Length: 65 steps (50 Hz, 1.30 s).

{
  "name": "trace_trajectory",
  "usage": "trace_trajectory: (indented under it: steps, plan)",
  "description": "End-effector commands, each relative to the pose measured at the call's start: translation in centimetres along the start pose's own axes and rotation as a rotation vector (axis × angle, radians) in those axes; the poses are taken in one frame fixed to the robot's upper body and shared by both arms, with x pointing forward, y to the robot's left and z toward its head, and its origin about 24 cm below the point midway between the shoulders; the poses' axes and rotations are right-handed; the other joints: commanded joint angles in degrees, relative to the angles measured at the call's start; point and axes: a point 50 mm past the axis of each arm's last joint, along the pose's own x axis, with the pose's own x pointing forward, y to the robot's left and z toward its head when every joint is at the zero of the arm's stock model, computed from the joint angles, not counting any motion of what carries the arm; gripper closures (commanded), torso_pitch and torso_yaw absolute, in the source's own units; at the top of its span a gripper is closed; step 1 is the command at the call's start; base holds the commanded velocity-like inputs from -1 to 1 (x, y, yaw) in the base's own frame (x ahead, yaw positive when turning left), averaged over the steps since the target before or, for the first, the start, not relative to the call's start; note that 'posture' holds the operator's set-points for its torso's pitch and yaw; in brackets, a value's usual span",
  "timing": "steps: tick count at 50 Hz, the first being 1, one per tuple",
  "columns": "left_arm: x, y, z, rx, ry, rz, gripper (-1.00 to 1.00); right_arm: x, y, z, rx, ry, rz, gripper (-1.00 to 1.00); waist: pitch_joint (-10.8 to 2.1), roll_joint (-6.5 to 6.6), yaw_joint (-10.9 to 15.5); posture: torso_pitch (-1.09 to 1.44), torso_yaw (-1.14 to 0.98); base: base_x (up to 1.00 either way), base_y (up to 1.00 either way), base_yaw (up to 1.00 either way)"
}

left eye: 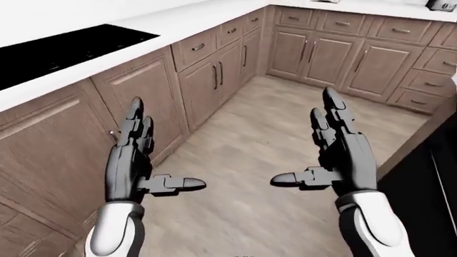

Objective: Navigate to the stove.

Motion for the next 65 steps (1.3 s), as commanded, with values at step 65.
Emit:
trace_trajectory:
  steps: [65]
  plan:
    - [-0.2, -0.5, 1.1, 0.009, -0.087, -0.02, -1.0, -0.4, 0.9, 0.8, -0.023, -0.065, 0.062, -1.0, 0.05, -2.44, -1.6, 0.0, 0.0, 0.0, 0.0, 0.63]
